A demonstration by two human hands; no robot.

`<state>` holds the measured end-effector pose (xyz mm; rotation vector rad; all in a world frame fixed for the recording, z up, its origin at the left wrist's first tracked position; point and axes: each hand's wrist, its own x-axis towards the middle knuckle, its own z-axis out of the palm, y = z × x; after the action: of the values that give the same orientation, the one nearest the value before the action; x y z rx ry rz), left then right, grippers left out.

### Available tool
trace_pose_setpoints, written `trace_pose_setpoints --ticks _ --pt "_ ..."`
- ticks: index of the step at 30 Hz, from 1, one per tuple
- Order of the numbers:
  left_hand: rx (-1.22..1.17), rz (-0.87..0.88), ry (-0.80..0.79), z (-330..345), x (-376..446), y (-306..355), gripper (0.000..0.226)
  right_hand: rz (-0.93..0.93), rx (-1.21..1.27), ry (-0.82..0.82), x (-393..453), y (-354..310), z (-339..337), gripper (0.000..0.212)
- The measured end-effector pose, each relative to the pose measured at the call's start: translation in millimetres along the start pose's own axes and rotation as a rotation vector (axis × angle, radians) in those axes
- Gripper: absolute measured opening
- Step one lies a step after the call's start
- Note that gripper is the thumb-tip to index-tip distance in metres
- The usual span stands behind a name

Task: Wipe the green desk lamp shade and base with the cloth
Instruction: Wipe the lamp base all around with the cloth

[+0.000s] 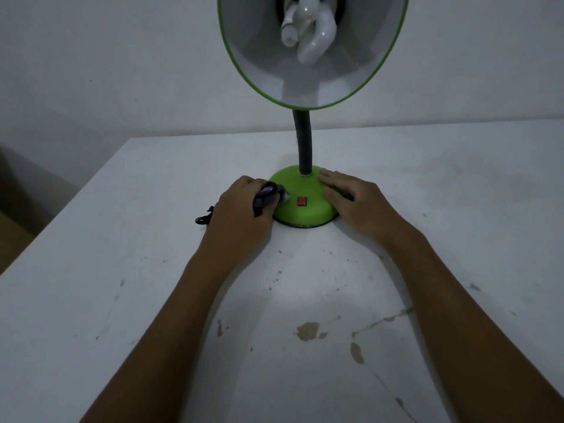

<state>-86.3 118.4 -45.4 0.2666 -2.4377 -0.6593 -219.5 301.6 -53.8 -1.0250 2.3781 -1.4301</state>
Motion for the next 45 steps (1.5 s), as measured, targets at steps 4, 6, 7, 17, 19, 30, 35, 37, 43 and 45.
trace_pose_setpoints --ticks 4,6,7,17,19,30,35,37,43,45 --pt "-0.017 0.125 -0.070 -0.6 -1.2 1.7 0.016 0.028 0.048 -0.012 1.8 -0.1 -2.3 0.037" --pt "-0.102 0.206 -0.138 -6.6 -0.8 1.2 0.017 0.034 0.060 -0.026 2.3 0.0 -3.8 0.037" --pt "-0.125 0.236 -0.174 -9.1 -0.3 0.6 0.017 0.035 0.065 -0.029 2.5 0.1 -4.1 0.037" --pt "-0.057 -0.053 0.071 15.3 17.4 19.1 0.015 0.078 0.152 0.029 3.0 3.7 -6.6 0.034" --pt "0.024 -0.050 0.047 24.1 24.4 24.2 0.014 0.074 0.147 0.046 3.1 4.0 -5.9 0.037" --pt "0.023 0.222 -0.113 26.8 8.3 33.3 0.025 0.085 0.120 0.061 4.6 5.7 -5.3 0.039" --pt "-0.012 0.468 -0.243 20.2 2.2 22.0 0.037 0.094 0.147 0.067 5.2 7.8 -4.1 0.038" --pt "0.022 0.545 -0.303 12.3 1.7 15.6 0.035 0.075 0.125 0.058 5.7 7.8 -4.7 0.039" --pt "0.173 0.430 -0.211 -3.8 0.5 7.6 0.038 0.064 0.097 0.068 5.4 7.5 -5.9 0.039" --pt "0.227 0.475 -0.194 -3.7 0.4 13.0 0.036 0.050 0.056 0.089 4.4 7.2 -4.1 0.039"
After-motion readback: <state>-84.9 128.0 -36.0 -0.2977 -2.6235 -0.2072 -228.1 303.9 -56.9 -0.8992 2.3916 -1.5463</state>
